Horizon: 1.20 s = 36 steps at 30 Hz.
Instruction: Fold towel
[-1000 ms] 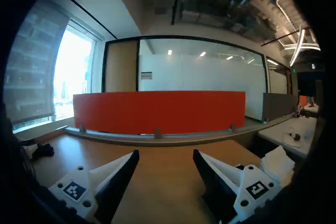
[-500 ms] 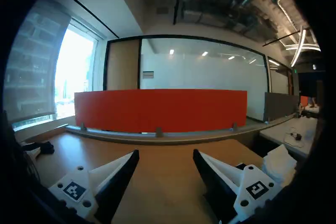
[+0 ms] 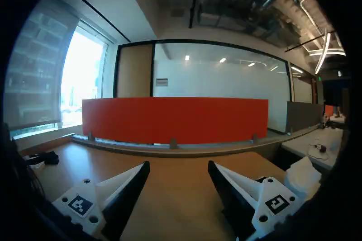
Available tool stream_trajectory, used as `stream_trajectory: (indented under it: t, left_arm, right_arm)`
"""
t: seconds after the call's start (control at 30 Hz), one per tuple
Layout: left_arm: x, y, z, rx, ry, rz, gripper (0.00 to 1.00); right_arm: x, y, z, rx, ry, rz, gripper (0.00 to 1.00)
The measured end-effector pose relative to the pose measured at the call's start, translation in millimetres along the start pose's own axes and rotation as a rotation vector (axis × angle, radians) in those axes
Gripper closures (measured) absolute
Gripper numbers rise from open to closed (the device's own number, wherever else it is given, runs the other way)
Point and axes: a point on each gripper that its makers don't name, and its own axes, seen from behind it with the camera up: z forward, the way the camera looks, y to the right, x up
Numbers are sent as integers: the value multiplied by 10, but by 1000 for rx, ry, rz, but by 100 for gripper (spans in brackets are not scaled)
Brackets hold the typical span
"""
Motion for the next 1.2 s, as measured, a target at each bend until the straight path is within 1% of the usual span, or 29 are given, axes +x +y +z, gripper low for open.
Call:
stream_trajectory:
  t: [0.17,0.27,0.4,0.6,0.77,0.97,1.1,1.2]
  left_arm:
    - [-39,27,1,-6,-2,39,23]
    - [-50,25,0,3,-2,54,23]
    - [-48,0,0,16,-2,56,23]
    - [-43,4,3,17,-2,61,23]
    - [-44,6,9,17,-1,62,23]
    - [-44,11,9,17,-1,61,23]
    - [-42,12,8,17,-1,61,23]
    - [-43,12,7,17,-1,61,23]
  right_arm:
    - [-8,-34,-18,8,3,3,0]
    - [-3,-35,-31,9,6,1,0]
    - [12,-28,-43,11,10,1,0]
    - [51,-17,-52,16,23,16,0]
    - [47,12,-15,22,35,6,0]
    - [60,114,19,14,66,-3,0]
    - [17,255,27,-9,85,-11,0]
    - [-76,363,39,-31,89,-23,0]
